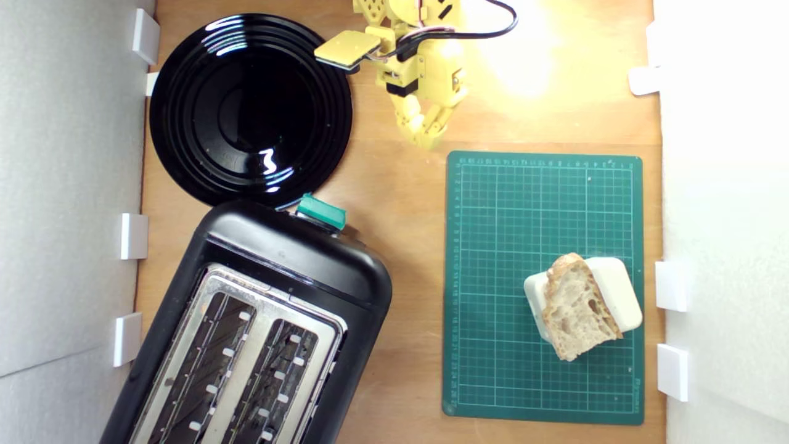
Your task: Pick bread and place in toaster
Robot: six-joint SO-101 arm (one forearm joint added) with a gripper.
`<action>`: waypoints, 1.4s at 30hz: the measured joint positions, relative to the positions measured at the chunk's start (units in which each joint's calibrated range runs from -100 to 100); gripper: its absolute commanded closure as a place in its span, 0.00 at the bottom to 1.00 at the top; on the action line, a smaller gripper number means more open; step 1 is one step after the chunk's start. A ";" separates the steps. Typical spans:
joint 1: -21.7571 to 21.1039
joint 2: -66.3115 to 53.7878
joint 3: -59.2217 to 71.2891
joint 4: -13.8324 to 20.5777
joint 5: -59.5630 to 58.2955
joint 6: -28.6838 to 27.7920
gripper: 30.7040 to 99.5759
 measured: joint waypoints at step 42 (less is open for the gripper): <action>-1.19 3.11 -0.37 1.42 -1.86 -0.36 0.81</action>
